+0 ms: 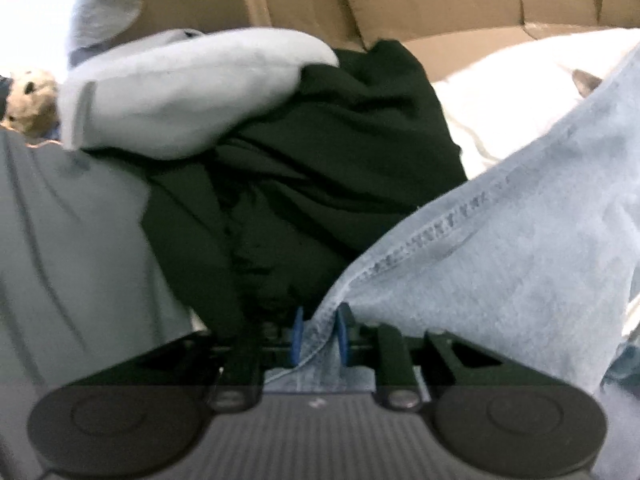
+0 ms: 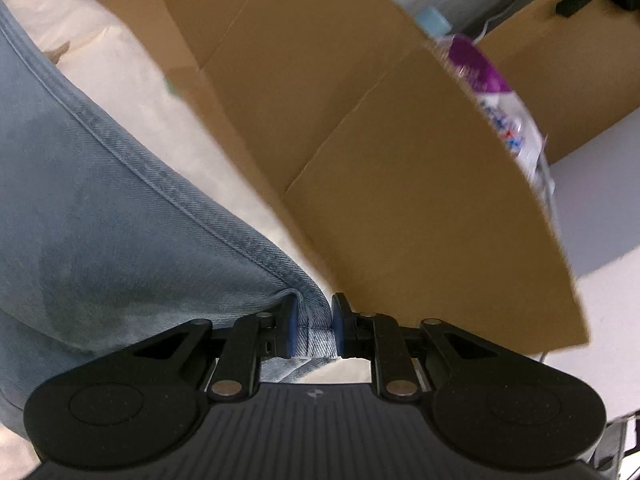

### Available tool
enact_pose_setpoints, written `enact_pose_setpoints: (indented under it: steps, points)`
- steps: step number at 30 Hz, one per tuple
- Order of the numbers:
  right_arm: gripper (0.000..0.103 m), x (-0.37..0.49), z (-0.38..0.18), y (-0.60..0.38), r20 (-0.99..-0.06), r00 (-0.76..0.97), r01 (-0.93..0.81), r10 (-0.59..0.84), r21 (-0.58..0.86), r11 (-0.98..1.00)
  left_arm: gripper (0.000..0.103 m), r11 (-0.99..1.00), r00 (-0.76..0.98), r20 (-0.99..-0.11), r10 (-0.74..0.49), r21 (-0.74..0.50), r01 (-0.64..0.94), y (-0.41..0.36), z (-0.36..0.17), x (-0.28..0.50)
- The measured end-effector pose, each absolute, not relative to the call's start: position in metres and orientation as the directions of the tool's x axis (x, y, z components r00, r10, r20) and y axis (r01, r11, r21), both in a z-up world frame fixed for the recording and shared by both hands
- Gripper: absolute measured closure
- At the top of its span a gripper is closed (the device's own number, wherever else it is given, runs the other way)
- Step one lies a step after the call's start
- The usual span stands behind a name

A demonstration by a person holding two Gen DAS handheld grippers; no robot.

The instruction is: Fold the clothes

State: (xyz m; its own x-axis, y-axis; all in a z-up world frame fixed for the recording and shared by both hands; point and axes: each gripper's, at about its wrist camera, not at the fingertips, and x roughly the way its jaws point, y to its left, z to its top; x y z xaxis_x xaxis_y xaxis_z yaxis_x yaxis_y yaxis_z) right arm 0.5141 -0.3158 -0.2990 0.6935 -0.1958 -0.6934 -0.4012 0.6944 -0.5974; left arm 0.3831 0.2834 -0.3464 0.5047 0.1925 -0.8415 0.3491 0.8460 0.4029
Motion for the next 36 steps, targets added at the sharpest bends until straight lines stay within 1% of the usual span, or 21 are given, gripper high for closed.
enact_pose_setpoints:
  steps: [3,11,15,20,23,24,25,26,28,30,31,36]
  points:
    - [0.086,0.531,-0.289,-0.308,-0.675,0.709,-0.396,-0.206,-0.622,0.676,0.084,0.865,0.526,-0.827,0.201,0.401,0.300,0.286,-0.341,0.391]
    - [0.086,0.595,-0.290,-0.283,-0.674,0.695,-0.401,-0.252,-0.653,0.642,0.084,0.885,0.542,-0.799,0.261,0.422,0.197,0.288,-0.344,0.414]
    - [0.086,0.623,-0.308,-0.273,-0.690,0.667,-0.415,-0.280,-0.657,0.630,0.084,0.893,0.538,-0.798,0.271,0.416,0.168,0.290,-0.347,0.424]
    - [0.086,0.638,-0.321,-0.269,-0.712,0.640,-0.431,-0.288,-0.644,0.632,0.083,0.891,0.531,-0.803,0.271,0.418,0.178,0.292,-0.355,0.431]
    - [0.086,0.644,-0.328,-0.273,-0.751,0.595,-0.444,-0.286,-0.604,0.662,0.079,0.888,0.522,-0.802,0.291,0.429,0.165,0.289,-0.358,0.434]
    - [0.085,0.647,-0.330,-0.275,-0.767,0.576,-0.450,-0.283,-0.586,0.674,0.078,0.886,0.520,-0.801,0.298,0.435,0.162,0.288,-0.358,0.434]
    - [0.077,0.649,-0.329,-0.276,-0.771,0.570,-0.452,-0.284,-0.583,0.675,0.076,0.884,0.517,-0.800,0.305,0.439,0.158,0.287,-0.358,0.435]
    - [0.073,0.650,-0.326,-0.278,-0.776,0.565,-0.450,-0.282,-0.576,0.683,0.075,0.886,0.516,-0.800,0.305,0.437,0.154,0.287,-0.354,0.433]
    - [0.070,0.650,-0.313,-0.284,-0.788,0.558,-0.418,-0.261,-0.539,0.731,0.072,0.890,0.516,-0.801,0.305,0.432,0.145,0.287,-0.347,0.430]
    - [0.062,0.644,-0.298,-0.292,-0.795,0.560,-0.379,-0.233,-0.496,0.781,0.069,0.904,0.524,-0.799,0.295,0.411,0.118,0.289,-0.336,0.420]
    - [0.054,0.637,-0.291,-0.297,-0.791,0.569,-0.356,-0.224,-0.483,0.800,0.065,0.910,0.528,-0.798,0.291,0.401,0.105,0.289,-0.331,0.414]
    - [0.053,0.580,-0.275,-0.341,-0.819,0.556,-0.281,-0.144,-0.348,0.895,0.063,0.925,0.552,-0.781,0.294,0.378,0.042,0.286,-0.306,0.377]
